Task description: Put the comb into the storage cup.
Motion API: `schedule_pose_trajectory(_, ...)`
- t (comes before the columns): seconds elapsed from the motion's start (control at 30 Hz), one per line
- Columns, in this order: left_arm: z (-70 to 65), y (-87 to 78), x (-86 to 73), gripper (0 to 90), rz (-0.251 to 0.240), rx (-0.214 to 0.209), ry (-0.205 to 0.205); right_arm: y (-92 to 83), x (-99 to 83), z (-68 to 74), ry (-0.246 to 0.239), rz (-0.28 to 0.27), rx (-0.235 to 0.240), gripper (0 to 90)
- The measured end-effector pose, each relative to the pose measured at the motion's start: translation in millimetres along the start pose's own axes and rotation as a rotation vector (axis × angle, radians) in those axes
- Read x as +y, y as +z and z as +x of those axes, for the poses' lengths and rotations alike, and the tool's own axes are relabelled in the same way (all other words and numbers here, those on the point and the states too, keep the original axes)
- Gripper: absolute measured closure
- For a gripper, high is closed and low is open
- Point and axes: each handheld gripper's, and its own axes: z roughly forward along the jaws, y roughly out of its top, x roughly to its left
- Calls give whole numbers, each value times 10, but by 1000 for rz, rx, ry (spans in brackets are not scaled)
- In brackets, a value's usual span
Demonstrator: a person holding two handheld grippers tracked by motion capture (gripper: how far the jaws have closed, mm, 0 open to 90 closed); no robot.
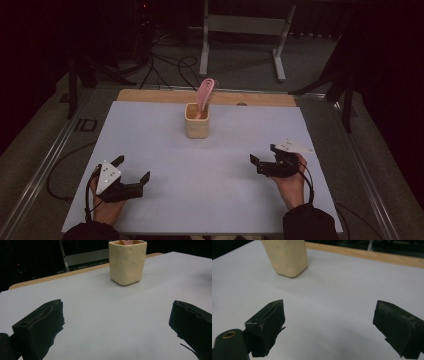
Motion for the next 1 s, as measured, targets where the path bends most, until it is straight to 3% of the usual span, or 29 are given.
schedule_pose_trajectory(0.17, 16, -10, 4, 0, -2, 2, -5, -51, -125, 33, -26, 4, -18, 101)
schedule_pose_trajectory(0.27, 23, -12, 6, 0, -3, -1, -6, -103, -232, 12, -15, -2, -28, 101)
schedule_pose_trajectory(0.37, 26, -10, 6, 0, -3, -1, -5, -189, -347, -35, 11, -43, -32, 99)
schedule_pose_trajectory(0.67, 31, -32, 10, 0, -12, 0, -8, -294, -492, -48, 9, -81, -28, 96)
schedule_pose_trajectory(1.0, 60, -69, -10, 0, -22, -9, -21, -426, -600, 12, -46, -143, -52, 96)
